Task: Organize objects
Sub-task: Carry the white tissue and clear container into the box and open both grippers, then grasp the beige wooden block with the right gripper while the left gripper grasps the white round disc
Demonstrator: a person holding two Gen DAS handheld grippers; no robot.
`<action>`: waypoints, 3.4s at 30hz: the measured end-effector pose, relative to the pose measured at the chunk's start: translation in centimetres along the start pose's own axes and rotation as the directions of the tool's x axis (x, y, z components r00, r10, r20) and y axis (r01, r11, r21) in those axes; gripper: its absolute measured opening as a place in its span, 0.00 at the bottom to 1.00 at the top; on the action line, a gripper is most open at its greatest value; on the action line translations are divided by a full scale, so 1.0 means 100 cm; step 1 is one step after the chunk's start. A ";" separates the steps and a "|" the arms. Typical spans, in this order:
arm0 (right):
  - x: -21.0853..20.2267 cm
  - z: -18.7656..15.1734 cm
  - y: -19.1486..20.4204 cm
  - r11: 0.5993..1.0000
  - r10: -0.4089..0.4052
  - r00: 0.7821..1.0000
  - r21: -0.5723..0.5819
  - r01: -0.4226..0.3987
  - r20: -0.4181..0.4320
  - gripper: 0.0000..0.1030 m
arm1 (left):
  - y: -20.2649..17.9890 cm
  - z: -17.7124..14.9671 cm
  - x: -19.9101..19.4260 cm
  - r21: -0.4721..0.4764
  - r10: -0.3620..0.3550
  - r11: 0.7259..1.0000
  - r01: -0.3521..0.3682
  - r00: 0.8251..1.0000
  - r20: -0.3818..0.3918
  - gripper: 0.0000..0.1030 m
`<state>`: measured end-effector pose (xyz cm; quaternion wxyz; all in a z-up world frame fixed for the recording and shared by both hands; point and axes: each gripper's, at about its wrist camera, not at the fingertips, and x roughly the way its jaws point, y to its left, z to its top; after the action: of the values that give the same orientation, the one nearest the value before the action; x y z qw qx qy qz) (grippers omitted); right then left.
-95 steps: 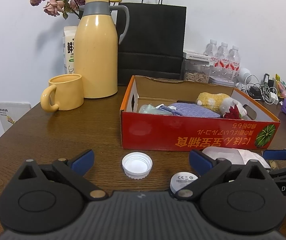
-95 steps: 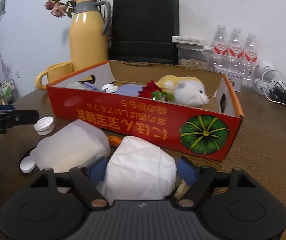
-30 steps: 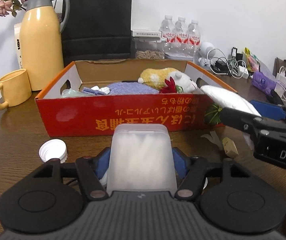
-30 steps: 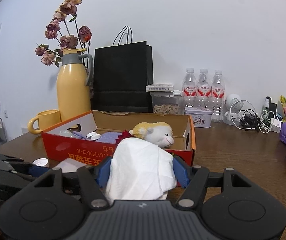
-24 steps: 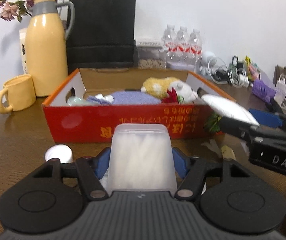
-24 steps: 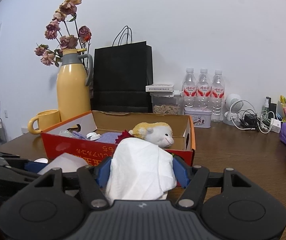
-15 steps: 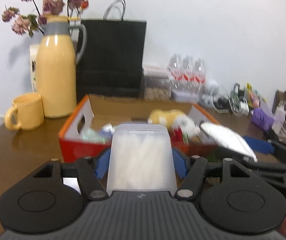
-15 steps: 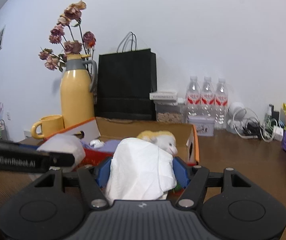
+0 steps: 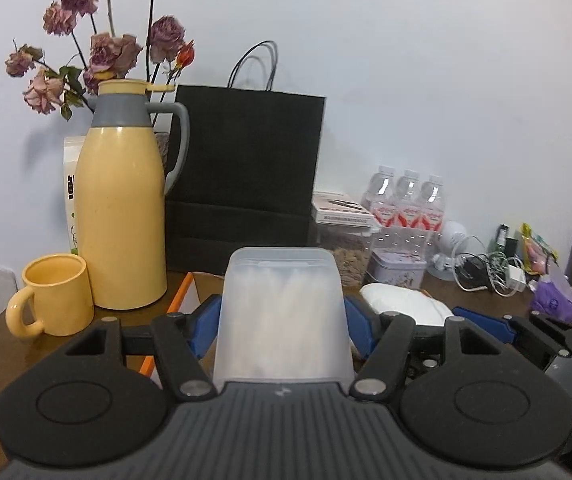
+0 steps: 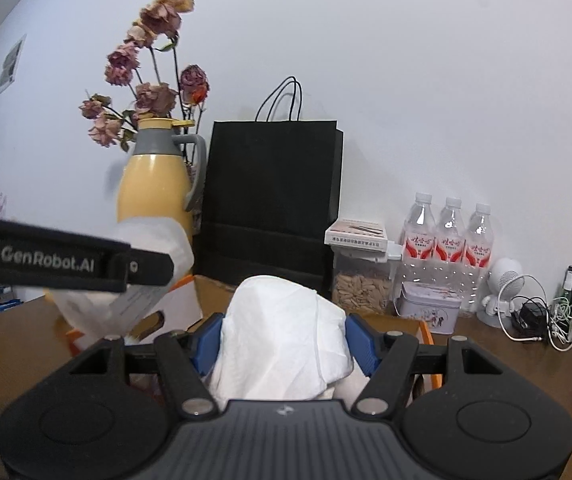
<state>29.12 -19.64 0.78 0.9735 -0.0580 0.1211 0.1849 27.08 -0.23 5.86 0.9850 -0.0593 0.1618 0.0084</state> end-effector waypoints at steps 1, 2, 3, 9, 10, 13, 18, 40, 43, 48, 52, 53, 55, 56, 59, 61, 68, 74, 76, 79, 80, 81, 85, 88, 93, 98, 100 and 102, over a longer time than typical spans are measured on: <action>0.009 0.002 0.000 1.000 -0.001 1.000 0.004 0.001 -0.007 0.63 | 0.001 0.001 0.006 -0.006 0.006 1.000 -0.006 1.000 -0.003 0.64; 0.017 0.003 0.000 1.000 -0.005 1.000 0.006 0.005 -0.016 0.63 | 0.001 0.002 0.013 -0.013 0.013 1.000 -0.014 1.000 -0.003 0.64; 0.024 0.003 0.001 1.000 -0.007 1.000 0.007 0.007 -0.021 0.63 | 0.002 0.003 0.019 -0.017 0.022 1.000 -0.022 1.000 -0.004 0.64; 0.061 0.000 0.000 0.999 -0.015 0.998 0.029 0.016 -0.053 0.62 | 0.003 -0.003 0.052 0.016 0.065 0.998 -0.064 0.997 -0.041 0.64; 0.064 -0.003 -0.001 0.999 -0.013 0.998 0.031 0.015 -0.061 0.62 | 0.004 -0.004 0.054 0.018 0.067 0.998 -0.067 0.997 -0.046 0.64; 0.070 -0.009 -0.003 0.999 -0.007 0.996 0.035 0.010 -0.092 0.62 | 0.006 -0.008 0.060 0.027 0.081 0.996 -0.080 0.995 -0.060 0.64; 0.072 -0.012 -0.005 0.999 0.000 0.994 0.042 0.005 -0.105 0.63 | 0.004 -0.013 0.061 0.045 0.077 0.996 -0.075 0.995 -0.066 0.64; 0.072 -0.012 -0.005 0.999 -0.010 0.989 0.042 0.016 -0.148 1.00 | 0.005 -0.008 0.055 0.043 0.102 0.994 -0.100 0.994 -0.042 1.00; 0.069 -0.010 -0.006 0.999 -0.012 0.990 0.043 0.018 -0.144 1.00 | 0.005 -0.005 0.049 0.030 0.087 0.996 -0.086 0.996 -0.032 1.00; 0.056 -0.002 -0.006 0.999 -0.014 0.992 0.036 0.019 -0.126 1.00 | 0.009 0.006 0.024 -0.002 0.037 0.999 -0.037 0.999 0.003 1.00; 0.036 0.006 -0.008 1.000 -0.019 0.995 0.023 0.022 -0.093 1.00 | 0.012 0.010 0.001 -0.001 0.033 0.999 -0.033 0.999 0.031 1.00; 0.030 0.007 -0.008 1.000 -0.020 0.996 0.020 0.022 -0.086 1.00 | 0.013 0.010 -0.005 -0.001 0.030 1.000 -0.030 0.999 0.033 1.00; 0.019 0.008 -0.007 1.000 -0.024 0.997 0.009 0.025 -0.073 1.00 | 0.016 0.009 -0.015 0.003 0.023 1.000 -0.023 0.999 0.041 1.00; 0.013 0.007 -0.007 1.000 -0.028 0.997 0.002 0.028 -0.069 1.00 | 0.017 0.008 -0.021 0.010 0.021 1.000 -0.022 0.999 0.044 1.00; -0.005 0.001 -0.006 0.999 -0.027 0.998 -0.019 0.026 -0.063 1.00 | 0.021 0.001 -0.038 0.037 0.020 0.999 -0.022 0.998 0.057 1.00; -0.017 -0.004 -0.008 1.000 -0.020 0.998 -0.020 0.019 -0.066 1.00 | 0.027 -0.004 -0.047 0.046 0.022 0.999 -0.025 0.998 0.065 1.00; -0.055 -0.028 -0.015 0.998 -0.042 0.993 -0.052 0.036 -0.114 1.00 | 0.049 -0.027 -0.071 0.081 0.062 0.995 -0.062 0.998 0.012 1.00; -0.075 -0.062 -0.025 0.997 -0.057 0.974 -0.061 0.045 -0.220 1.00 | 0.066 -0.049 -0.079 0.099 0.104 0.990 -0.096 0.992 -0.076 1.00; -0.080 -0.074 -0.029 0.998 -0.054 0.965 -0.052 0.042 -0.257 1.00 | 0.070 -0.056 -0.083 0.100 0.120 0.989 -0.110 0.988 -0.099 1.00; -0.083 -0.091 -0.032 0.998 -0.052 0.948 -0.040 0.041 -0.313 1.00 | 0.076 -0.062 -0.088 0.092 0.135 0.988 -0.124 0.984 -0.118 1.00; -0.083 -0.095 -0.033 0.999 -0.051 0.943 -0.036 0.041 -0.328 1.00 | 0.078 -0.063 -0.089 0.086 0.138 0.988 -0.128 0.983 -0.124 1.00; -0.083 -0.099 -0.034 0.999 -0.049 0.940 -0.031 0.041 -0.337 1.00 | 0.079 -0.065 -0.091 0.082 0.141 0.988 -0.131 0.982 -0.128 1.00; -0.078 -0.100 -0.037 0.999 -0.031 0.941 0.007 0.036 -0.338 0.94 | 0.082 -0.068 -0.097 0.067 0.145 0.988 -0.136 0.979 -0.142 1.00; -0.068 -0.098 -0.040 0.999 0.000 0.941 0.035 0.012 -0.338 0.90 | 0.083 -0.069 -0.103 0.057 0.145 0.989 -0.138 0.979 -0.144 1.00; -0.049 -0.100 -0.049 0.996 0.045 0.928 0.094 -0.011 -0.370 0.71 | 0.084 -0.070 -0.110 0.041 0.144 0.989 -0.140 0.979 -0.143 1.00; -0.047 -0.101 -0.056 0.987 0.094 0.929 0.159 -0.039 -0.358 0.32 | 0.083 -0.073 -0.112 0.031 0.149 0.989 -0.146 0.977 -0.153 1.00; -0.050 -0.102 -0.054 0.986 0.101 0.930 0.158 -0.047 -0.353 0.32 | 0.083 -0.073 -0.114 0.030 0.150 0.989 -0.147 0.977 -0.152 1.00; -0.052 -0.101 -0.052 0.988 0.096 0.935 0.149 -0.046 -0.343 0.32 | 0.082 -0.073 -0.117 0.029 0.150 0.989 -0.147 0.977 -0.149 1.00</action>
<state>24.25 -27.87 -7.26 0.9310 -0.0175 0.3063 0.1979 13.42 7.03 1.84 0.9671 -0.0388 0.2397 0.0759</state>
